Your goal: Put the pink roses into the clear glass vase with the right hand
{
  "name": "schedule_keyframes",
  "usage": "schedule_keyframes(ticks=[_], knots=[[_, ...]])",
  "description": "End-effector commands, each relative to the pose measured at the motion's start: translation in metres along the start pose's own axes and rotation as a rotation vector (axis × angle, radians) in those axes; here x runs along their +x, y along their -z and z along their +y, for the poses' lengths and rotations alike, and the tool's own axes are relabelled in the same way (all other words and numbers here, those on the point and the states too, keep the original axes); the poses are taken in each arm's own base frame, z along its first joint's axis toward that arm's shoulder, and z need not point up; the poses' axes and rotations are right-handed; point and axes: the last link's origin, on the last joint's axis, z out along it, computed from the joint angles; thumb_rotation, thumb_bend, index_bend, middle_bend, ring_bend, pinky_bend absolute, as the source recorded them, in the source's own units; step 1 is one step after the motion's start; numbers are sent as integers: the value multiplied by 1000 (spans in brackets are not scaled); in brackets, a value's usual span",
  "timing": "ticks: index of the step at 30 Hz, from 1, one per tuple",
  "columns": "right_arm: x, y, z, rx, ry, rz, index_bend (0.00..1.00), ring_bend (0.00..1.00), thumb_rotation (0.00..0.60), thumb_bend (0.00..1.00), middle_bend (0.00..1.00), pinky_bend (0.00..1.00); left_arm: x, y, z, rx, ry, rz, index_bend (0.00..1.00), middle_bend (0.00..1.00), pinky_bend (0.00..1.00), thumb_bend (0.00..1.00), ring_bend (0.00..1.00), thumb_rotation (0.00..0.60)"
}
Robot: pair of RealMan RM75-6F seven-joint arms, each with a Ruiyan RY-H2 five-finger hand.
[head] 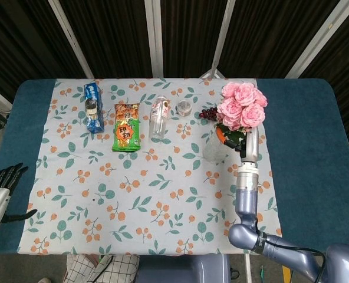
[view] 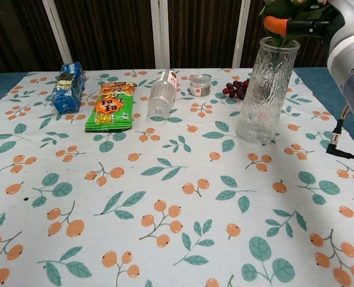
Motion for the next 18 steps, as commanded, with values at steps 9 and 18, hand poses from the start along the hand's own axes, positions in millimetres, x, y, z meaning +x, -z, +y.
schedule_keyframes(ticks=[9, 18], knots=[[8, 11, 5, -21, 39, -37, 0, 72, 600, 310, 99, 5, 0, 0, 0, 1, 3, -2, 0, 0, 0, 0, 0, 600], [9, 20, 3, -40, 143, -161, 0, 0, 600, 308, 0, 0, 1, 0, 0, 0, 4, 1, 0, 0, 0, 0, 0, 600]])
